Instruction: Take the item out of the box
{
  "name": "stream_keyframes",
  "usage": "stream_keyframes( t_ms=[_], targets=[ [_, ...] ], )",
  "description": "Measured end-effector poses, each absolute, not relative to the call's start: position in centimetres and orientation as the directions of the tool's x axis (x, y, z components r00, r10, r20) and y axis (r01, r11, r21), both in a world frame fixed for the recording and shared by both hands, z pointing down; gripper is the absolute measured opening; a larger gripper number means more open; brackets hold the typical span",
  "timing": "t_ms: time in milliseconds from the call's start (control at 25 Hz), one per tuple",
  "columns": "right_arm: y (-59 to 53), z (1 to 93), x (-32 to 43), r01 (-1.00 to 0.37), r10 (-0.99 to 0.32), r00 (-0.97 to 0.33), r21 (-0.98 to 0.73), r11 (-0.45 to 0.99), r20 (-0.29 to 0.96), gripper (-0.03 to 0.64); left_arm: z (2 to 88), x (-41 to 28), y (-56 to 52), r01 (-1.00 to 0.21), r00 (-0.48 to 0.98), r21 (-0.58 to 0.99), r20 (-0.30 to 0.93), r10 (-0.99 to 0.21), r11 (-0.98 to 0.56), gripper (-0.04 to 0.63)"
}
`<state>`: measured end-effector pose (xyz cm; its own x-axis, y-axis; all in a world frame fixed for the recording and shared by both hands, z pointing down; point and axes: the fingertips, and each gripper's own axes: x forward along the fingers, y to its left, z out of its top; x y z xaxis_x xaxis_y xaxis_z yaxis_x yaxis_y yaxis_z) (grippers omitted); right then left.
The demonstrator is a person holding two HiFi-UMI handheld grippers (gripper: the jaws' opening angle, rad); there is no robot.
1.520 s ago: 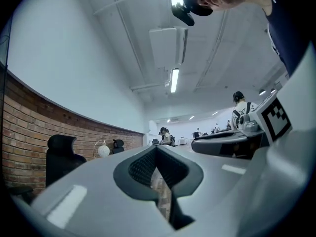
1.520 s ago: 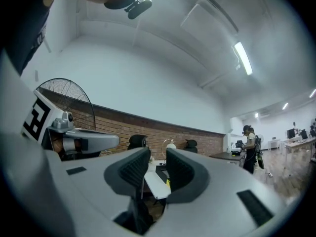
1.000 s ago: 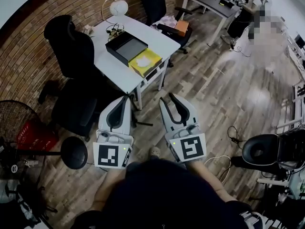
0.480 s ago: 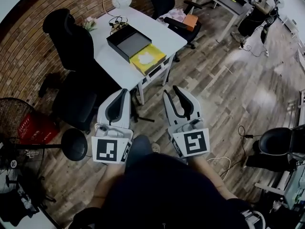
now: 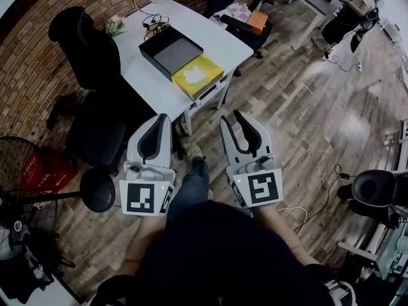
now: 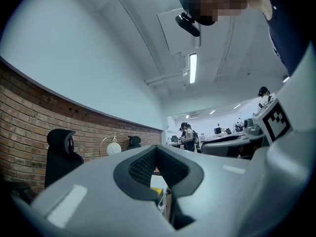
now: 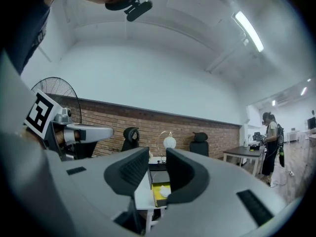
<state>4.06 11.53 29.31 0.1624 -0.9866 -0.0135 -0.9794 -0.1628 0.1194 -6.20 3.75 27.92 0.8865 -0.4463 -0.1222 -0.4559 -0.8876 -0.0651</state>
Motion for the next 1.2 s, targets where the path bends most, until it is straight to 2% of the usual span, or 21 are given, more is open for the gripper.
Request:
stream_keyframes(
  t_ms=[240, 440, 760, 1200],
  targets=[
    [6.9, 31.4, 7.4, -0.980, -0.987, 0.153, 0.135, -0.147, 0.038, 0.098, 29.5, -2.7, 0.1, -0.455, 0.888, -0.095, -0.120, -0.444, -0.885, 0.009],
    [1.6, 32.6, 10.4, -0.985, -0.993, 0.098, 0.148, -0.088, 0.065, 0.098, 31.3, 0.9, -3.8, -0.452, 0.892, -0.087, -0.047, -0.449, -0.888, 0.009],
    [-5.9, 33.1, 15.2, -0.990, -0.994, 0.060, 0.134, -0.047, 0.090, 0.098, 31.9, 5.9, -10.3, -0.453, 0.891, -0.093, -0.024, -0.453, -0.887, 0.009],
    [-12.8, 34.5, 17.4, -0.988, -0.991, 0.002, 0.155, 0.018, 0.132, 0.098, 33.7, 8.2, -17.1, -0.485, 0.874, -0.075, 0.007, -0.486, -0.872, 0.009]
  ],
)
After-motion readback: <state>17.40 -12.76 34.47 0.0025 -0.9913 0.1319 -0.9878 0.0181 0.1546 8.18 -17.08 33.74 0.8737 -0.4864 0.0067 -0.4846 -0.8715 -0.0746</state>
